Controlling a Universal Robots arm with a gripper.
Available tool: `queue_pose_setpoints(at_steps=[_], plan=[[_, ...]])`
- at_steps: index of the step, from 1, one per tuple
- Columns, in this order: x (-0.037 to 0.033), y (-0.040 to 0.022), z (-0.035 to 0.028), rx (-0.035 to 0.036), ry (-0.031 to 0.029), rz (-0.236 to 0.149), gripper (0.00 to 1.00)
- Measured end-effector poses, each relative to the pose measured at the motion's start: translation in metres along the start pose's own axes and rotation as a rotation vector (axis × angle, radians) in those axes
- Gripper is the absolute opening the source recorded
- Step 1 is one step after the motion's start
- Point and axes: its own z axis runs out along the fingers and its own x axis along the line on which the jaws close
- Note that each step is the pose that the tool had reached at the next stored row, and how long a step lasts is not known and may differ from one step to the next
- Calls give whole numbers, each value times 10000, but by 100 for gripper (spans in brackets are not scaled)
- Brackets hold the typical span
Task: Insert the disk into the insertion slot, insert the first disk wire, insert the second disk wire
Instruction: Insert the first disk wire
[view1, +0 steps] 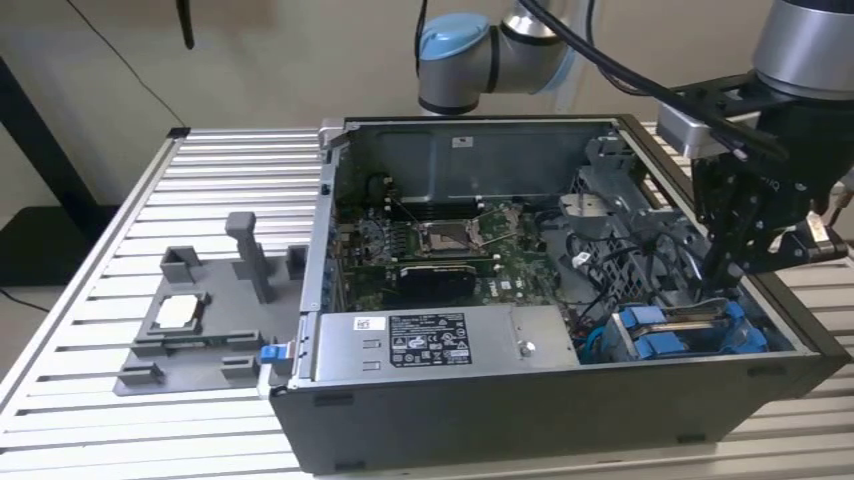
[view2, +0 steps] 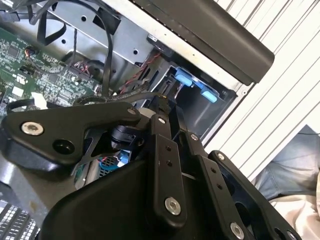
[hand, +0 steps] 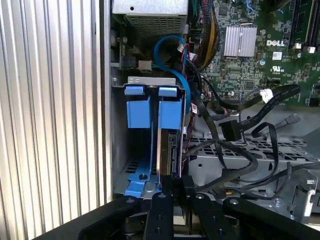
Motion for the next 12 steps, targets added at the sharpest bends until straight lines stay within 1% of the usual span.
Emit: queue_pose_setpoints(at_steps=[6,7,9,10,11,12], plan=[[0,-7,5,-7,-1,37,19],[0,-11,8,-77,-7,33,19],[0,-15,12,-252,-27,29,19],[0,-20,14,-328,-43,28,19],[0,-26,20,-370,-69,30,19],[0,-35,26,-394,-99,32,19]])
